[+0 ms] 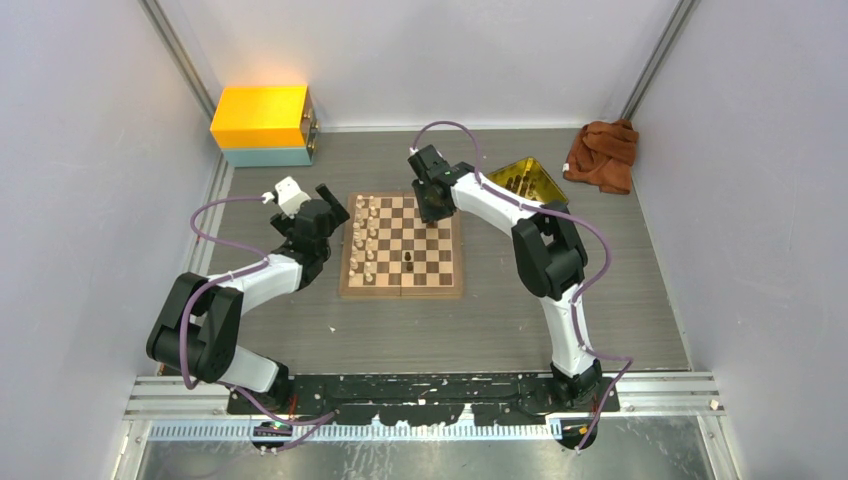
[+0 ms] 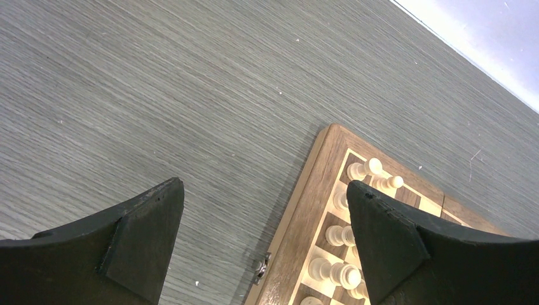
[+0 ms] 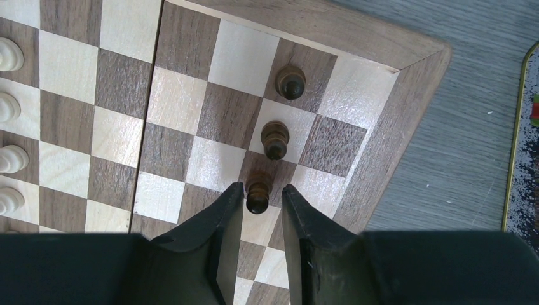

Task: Set up the chess pieces on the board
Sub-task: Place the chess piece on the chessboard, then pick up the chess piece from the chessboard.

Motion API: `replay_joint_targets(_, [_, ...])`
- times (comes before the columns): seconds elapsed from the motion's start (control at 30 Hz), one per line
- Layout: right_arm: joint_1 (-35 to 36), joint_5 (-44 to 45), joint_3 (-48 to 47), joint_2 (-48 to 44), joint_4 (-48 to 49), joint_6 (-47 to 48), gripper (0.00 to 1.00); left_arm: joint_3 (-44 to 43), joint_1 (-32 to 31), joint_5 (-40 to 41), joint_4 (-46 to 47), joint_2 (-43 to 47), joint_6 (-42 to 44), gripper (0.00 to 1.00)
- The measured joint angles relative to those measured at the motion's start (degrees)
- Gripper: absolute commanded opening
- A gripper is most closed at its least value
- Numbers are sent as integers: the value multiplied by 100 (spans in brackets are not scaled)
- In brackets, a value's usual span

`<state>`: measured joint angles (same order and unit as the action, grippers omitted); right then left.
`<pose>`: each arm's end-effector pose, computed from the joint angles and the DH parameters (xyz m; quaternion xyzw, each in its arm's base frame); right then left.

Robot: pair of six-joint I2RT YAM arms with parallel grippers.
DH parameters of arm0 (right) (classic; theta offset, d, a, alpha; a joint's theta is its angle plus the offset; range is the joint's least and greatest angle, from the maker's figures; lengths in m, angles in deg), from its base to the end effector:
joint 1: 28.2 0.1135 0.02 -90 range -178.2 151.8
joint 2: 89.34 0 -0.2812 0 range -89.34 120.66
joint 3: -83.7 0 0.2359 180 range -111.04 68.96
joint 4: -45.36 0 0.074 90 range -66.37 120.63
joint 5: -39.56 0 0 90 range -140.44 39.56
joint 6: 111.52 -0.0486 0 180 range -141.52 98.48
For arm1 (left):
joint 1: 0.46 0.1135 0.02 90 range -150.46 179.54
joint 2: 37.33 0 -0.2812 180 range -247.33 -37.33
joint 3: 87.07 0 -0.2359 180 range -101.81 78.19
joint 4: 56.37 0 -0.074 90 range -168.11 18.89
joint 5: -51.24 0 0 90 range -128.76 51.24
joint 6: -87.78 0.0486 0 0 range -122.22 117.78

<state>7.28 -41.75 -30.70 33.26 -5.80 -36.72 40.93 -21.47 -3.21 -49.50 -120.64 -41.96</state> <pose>0.3847 0.2652 0.2117 -0.1496 0.9502 0.0467 0.2694 0.2829 -0.0784 0.2232 -0.2934 0.7631 -0.0393 0.5746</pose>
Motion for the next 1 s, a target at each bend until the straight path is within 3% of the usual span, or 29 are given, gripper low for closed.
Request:
replay_joint_targets(0.47, [586,199,76,-758,-46,35,35,11,0,39,-4,0,-4,99])
replay_joint_targets(1.0, [1272,164,1143,-1029,-24,28,35,55,0,42,-13,0,-22,99])
